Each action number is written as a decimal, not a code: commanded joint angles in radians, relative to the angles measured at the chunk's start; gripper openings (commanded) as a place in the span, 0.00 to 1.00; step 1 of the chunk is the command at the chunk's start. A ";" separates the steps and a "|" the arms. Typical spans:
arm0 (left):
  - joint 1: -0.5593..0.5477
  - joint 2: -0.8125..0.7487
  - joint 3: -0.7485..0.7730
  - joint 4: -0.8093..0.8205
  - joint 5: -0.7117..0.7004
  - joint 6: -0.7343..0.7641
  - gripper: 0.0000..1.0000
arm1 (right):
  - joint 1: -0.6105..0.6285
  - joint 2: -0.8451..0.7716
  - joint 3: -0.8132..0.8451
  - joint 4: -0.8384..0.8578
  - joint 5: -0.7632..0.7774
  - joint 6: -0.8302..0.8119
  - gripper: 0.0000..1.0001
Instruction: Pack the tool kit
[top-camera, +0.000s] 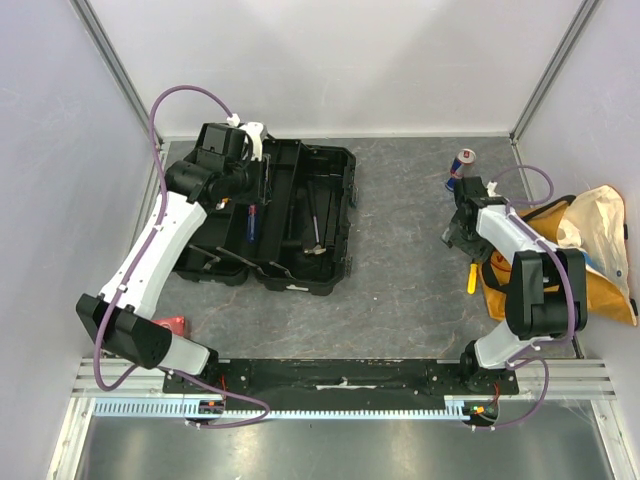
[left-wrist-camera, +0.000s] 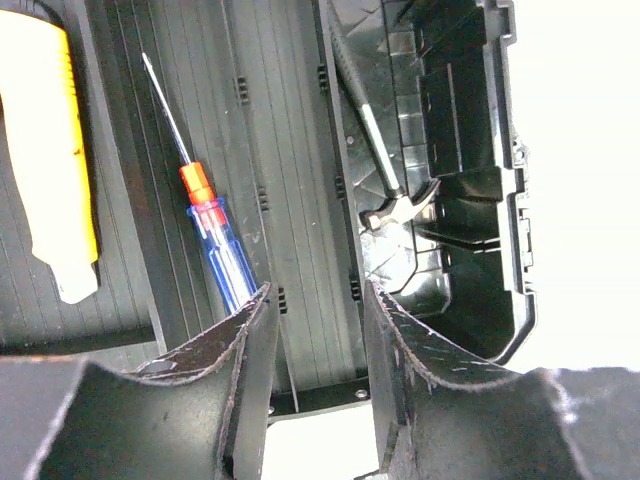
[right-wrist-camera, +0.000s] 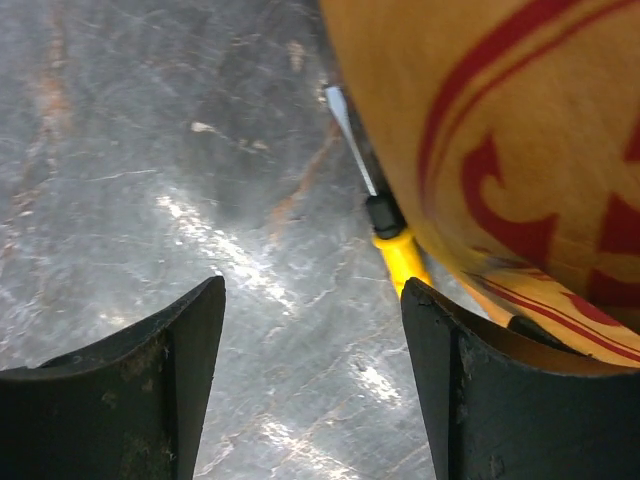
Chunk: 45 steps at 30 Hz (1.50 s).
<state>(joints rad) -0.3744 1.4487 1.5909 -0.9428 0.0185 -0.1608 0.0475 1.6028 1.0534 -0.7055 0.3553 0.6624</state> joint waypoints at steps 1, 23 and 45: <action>0.005 -0.021 0.018 0.064 0.044 0.000 0.45 | -0.024 -0.067 -0.039 -0.040 0.116 0.039 0.77; 0.005 -0.021 0.006 0.068 0.044 0.000 0.45 | -0.136 -0.014 -0.165 0.097 -0.064 -0.010 0.60; 0.005 -0.028 -0.002 0.068 0.040 -0.003 0.45 | -0.141 0.043 -0.201 0.149 -0.133 -0.047 0.35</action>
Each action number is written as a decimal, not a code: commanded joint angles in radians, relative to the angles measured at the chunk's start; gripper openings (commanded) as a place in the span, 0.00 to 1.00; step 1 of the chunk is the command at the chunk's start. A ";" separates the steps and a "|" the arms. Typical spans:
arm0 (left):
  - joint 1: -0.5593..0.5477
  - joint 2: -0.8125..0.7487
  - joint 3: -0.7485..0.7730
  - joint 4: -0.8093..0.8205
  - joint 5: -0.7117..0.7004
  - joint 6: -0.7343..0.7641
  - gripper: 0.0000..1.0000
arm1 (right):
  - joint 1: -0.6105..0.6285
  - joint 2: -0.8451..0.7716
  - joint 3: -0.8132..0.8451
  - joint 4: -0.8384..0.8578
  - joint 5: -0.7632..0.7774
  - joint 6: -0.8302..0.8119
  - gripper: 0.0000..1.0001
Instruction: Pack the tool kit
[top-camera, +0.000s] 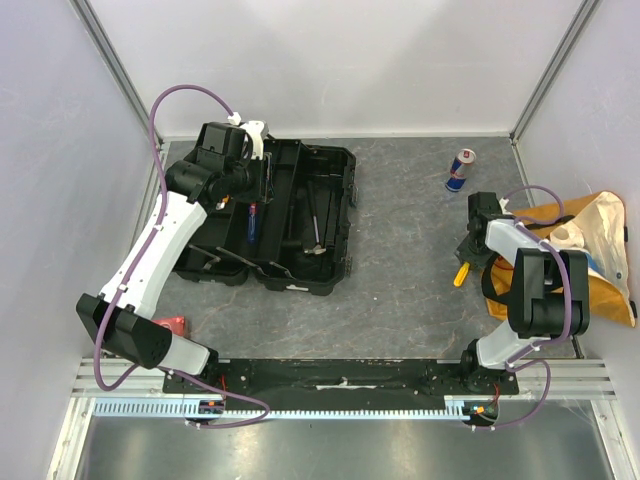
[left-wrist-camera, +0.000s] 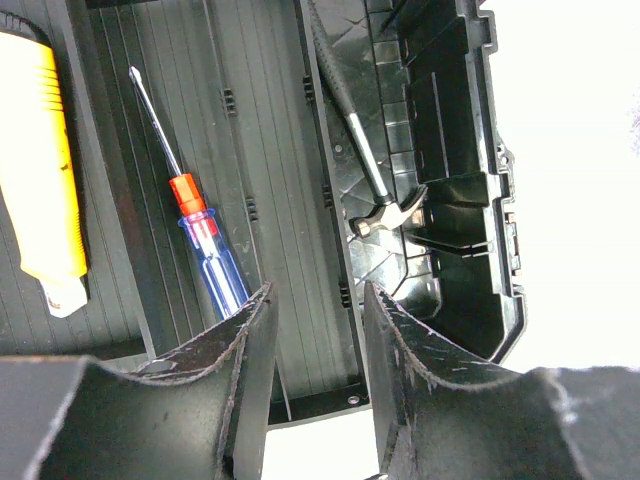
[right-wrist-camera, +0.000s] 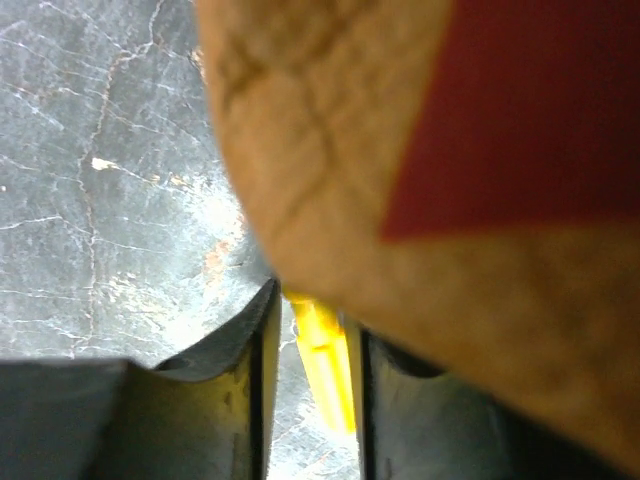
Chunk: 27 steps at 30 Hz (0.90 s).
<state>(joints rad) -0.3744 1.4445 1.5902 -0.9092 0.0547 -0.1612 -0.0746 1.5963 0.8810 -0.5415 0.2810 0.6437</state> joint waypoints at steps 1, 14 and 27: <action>0.003 -0.026 -0.002 0.035 0.004 -0.003 0.45 | -0.019 0.045 -0.027 -0.015 -0.060 -0.030 0.31; 0.005 -0.032 0.001 0.035 0.008 -0.006 0.45 | -0.016 -0.117 0.117 -0.034 -0.097 -0.068 0.00; 0.005 -0.042 0.002 0.047 0.011 -0.011 0.45 | 0.031 -0.214 0.367 -0.015 -0.311 -0.059 0.00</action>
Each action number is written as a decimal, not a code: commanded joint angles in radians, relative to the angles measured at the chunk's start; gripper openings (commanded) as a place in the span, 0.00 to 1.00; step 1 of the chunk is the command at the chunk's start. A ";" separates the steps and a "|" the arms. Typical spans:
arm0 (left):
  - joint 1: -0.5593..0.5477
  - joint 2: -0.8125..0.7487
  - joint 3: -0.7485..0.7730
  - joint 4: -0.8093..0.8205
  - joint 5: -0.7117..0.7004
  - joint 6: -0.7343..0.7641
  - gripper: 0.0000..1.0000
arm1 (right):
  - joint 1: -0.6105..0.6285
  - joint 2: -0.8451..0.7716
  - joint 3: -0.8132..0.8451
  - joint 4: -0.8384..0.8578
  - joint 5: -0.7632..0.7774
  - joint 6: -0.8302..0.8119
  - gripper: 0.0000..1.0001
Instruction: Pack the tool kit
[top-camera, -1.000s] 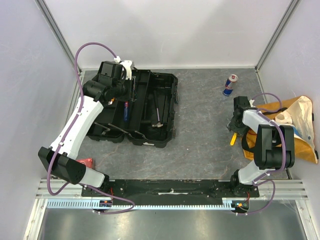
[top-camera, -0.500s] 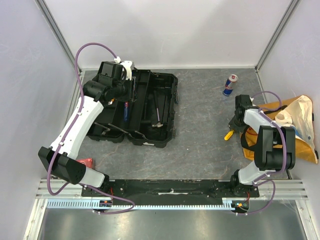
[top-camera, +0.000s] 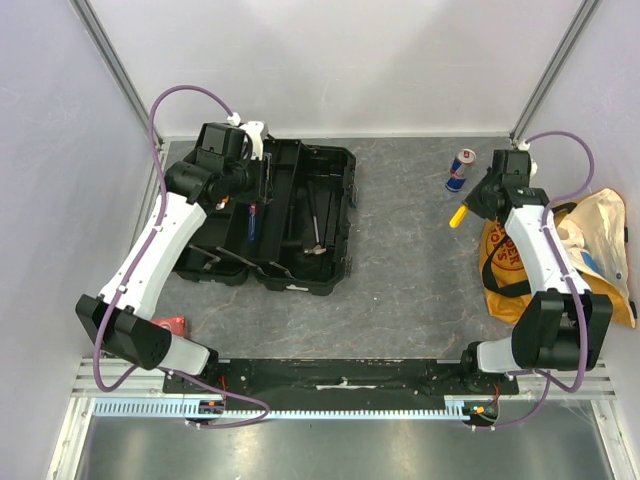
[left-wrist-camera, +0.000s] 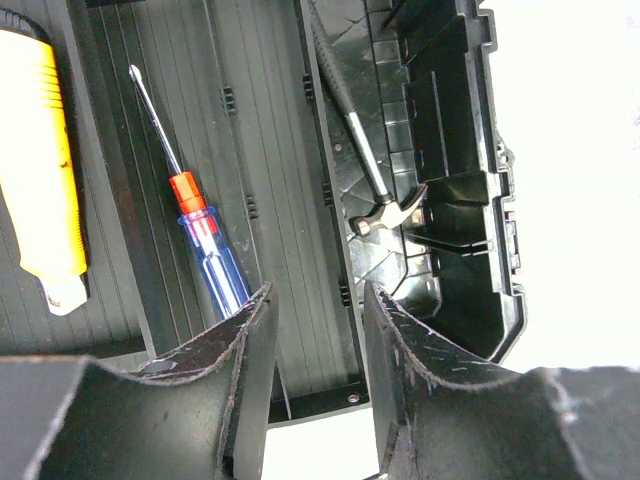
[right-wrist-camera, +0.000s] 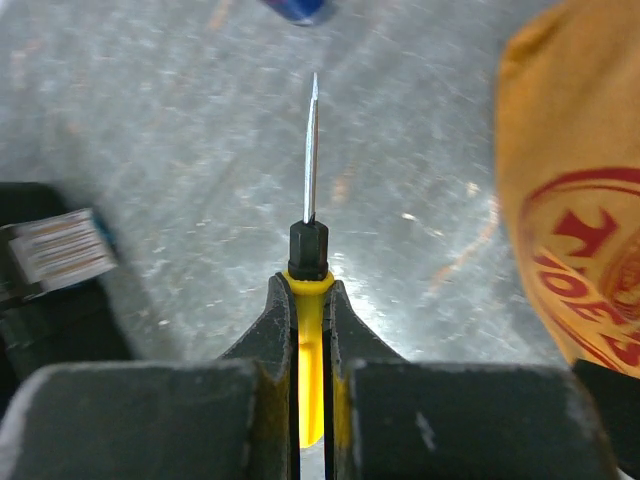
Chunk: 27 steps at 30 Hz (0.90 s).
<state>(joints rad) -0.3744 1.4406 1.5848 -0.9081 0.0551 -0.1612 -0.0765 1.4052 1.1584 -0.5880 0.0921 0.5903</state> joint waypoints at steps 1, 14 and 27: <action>0.003 -0.042 0.010 0.044 0.008 -0.012 0.45 | 0.061 -0.023 0.110 0.051 -0.144 -0.006 0.00; 0.015 -0.108 0.006 0.055 -0.175 -0.095 0.47 | 0.605 0.197 0.325 0.437 -0.146 0.069 0.00; 0.015 -0.344 -0.126 0.248 -0.281 -0.140 0.48 | 0.894 0.618 0.708 0.579 -0.019 0.020 0.00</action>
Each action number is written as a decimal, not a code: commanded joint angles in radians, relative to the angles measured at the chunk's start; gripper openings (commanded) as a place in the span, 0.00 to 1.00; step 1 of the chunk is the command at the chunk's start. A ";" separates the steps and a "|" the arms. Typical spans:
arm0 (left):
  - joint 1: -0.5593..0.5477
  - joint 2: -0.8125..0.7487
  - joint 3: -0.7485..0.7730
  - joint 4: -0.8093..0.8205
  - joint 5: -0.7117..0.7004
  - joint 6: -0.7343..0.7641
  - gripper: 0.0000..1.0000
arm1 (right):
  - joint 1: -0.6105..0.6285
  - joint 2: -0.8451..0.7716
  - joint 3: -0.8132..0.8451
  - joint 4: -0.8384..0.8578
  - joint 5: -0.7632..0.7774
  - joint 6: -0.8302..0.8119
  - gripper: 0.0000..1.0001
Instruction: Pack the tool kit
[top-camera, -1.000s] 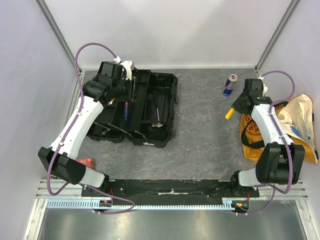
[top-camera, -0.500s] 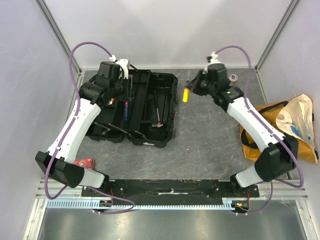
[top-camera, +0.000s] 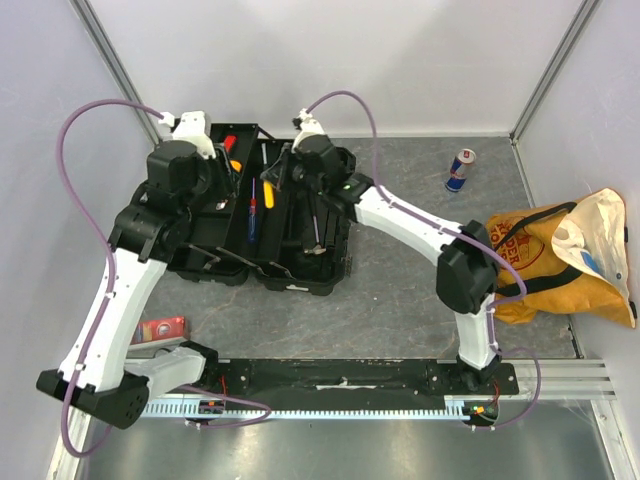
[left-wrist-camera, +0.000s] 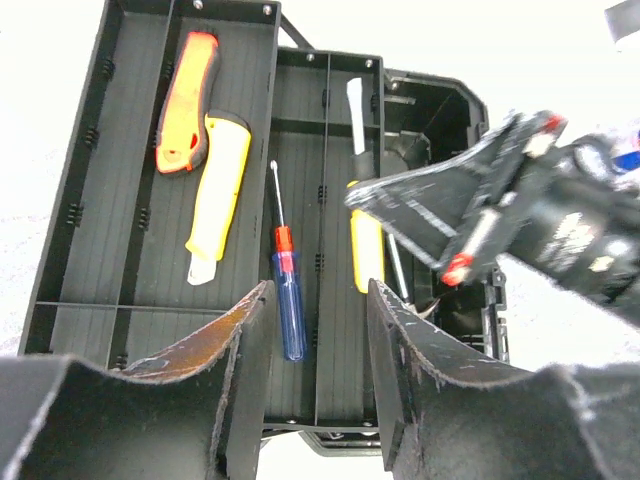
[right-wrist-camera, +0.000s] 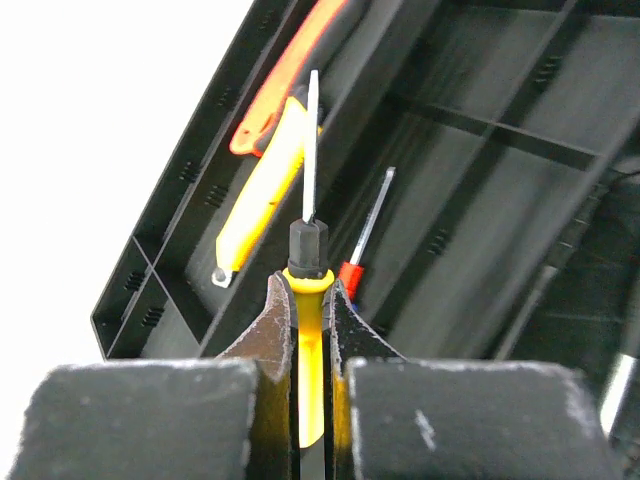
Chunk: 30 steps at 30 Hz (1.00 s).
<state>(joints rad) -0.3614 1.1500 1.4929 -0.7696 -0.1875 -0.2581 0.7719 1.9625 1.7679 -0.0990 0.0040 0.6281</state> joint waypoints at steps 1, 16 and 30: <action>0.002 -0.058 -0.034 0.112 -0.036 -0.040 0.49 | 0.058 0.087 0.117 0.088 0.088 -0.022 0.00; 0.004 -0.078 -0.039 0.090 -0.044 -0.040 0.50 | 0.128 0.188 0.162 0.024 0.293 -0.062 0.00; 0.004 -0.081 -0.043 0.090 -0.046 -0.040 0.51 | 0.147 0.245 0.172 -0.082 0.358 -0.054 0.11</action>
<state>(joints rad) -0.3614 1.0859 1.4498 -0.7219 -0.2092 -0.2653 0.9115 2.1765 1.9205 -0.1158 0.3080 0.5850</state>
